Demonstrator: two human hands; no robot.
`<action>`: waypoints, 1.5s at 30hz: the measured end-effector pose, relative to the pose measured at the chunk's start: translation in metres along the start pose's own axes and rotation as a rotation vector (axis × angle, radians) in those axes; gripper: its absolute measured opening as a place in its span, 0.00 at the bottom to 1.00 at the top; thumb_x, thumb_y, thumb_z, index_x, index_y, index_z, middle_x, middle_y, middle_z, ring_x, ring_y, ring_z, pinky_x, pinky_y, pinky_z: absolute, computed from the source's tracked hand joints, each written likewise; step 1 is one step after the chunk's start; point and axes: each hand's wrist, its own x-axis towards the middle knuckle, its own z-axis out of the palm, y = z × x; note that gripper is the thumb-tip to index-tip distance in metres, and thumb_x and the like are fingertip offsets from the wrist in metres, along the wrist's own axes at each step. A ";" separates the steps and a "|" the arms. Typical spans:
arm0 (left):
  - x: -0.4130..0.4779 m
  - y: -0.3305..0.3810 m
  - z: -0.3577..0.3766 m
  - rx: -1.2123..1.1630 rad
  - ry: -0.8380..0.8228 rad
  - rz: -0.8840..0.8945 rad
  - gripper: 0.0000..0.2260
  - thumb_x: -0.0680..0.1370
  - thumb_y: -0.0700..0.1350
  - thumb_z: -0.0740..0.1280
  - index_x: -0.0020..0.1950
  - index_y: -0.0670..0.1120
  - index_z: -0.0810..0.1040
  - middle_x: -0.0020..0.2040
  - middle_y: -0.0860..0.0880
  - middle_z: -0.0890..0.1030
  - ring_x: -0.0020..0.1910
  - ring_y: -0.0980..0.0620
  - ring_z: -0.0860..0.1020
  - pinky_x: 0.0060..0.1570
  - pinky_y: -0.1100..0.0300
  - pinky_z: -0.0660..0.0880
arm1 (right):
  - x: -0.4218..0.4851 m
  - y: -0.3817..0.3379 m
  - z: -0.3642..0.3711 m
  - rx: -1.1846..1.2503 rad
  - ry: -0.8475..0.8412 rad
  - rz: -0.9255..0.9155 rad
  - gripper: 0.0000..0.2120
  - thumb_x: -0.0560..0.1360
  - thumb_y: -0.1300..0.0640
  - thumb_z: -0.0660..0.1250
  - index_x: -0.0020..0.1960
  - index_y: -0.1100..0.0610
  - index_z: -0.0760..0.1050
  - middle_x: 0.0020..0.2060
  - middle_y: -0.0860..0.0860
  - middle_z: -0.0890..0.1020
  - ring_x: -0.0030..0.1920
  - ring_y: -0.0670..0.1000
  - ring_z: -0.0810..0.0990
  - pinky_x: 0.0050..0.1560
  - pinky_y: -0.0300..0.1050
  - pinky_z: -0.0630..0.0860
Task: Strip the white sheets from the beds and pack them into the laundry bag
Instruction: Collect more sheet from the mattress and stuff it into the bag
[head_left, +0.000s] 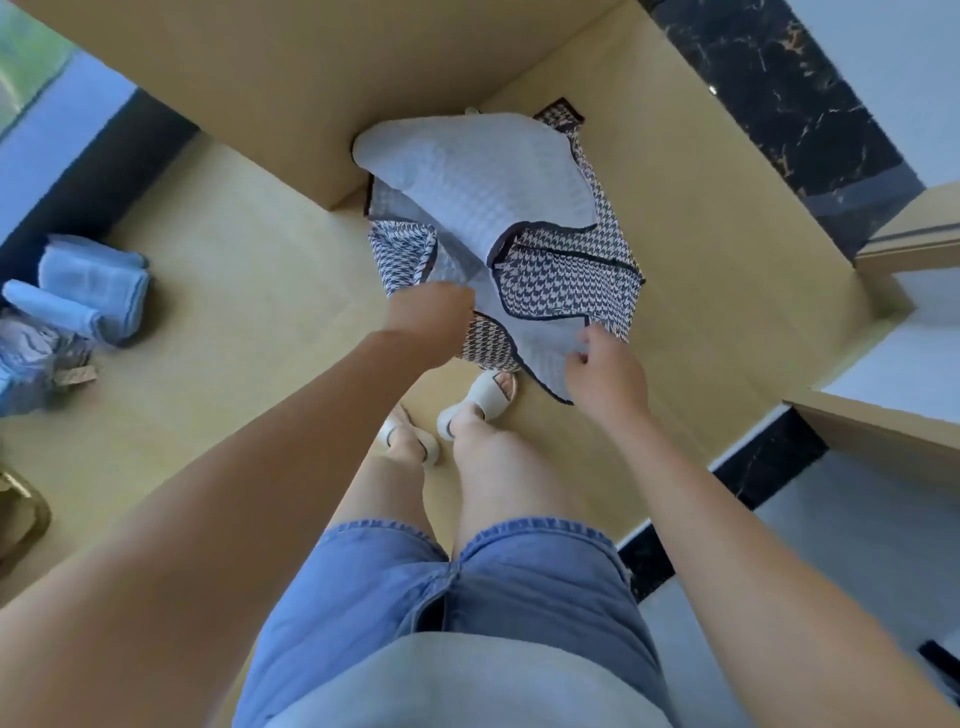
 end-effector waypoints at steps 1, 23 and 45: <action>-0.007 -0.005 0.003 -0.059 0.000 -0.022 0.10 0.81 0.38 0.55 0.55 0.45 0.75 0.51 0.46 0.78 0.50 0.43 0.77 0.41 0.54 0.68 | -0.004 -0.012 0.002 -0.006 -0.037 -0.051 0.10 0.78 0.60 0.59 0.56 0.63 0.73 0.53 0.58 0.79 0.51 0.60 0.77 0.49 0.50 0.72; -0.452 -0.260 0.171 -1.136 0.537 -0.860 0.12 0.79 0.49 0.63 0.60 0.47 0.79 0.56 0.49 0.81 0.54 0.48 0.78 0.53 0.58 0.73 | -0.290 -0.297 0.257 -0.418 -0.331 -1.058 0.11 0.77 0.60 0.61 0.55 0.59 0.79 0.50 0.54 0.81 0.52 0.55 0.77 0.45 0.40 0.64; -0.768 -0.346 0.431 -1.857 1.083 -1.903 0.07 0.79 0.45 0.65 0.54 0.46 0.80 0.46 0.54 0.80 0.48 0.53 0.78 0.47 0.63 0.71 | -0.626 -0.468 0.662 -1.213 -1.019 -1.935 0.11 0.77 0.59 0.63 0.57 0.60 0.79 0.49 0.54 0.82 0.50 0.54 0.78 0.44 0.41 0.68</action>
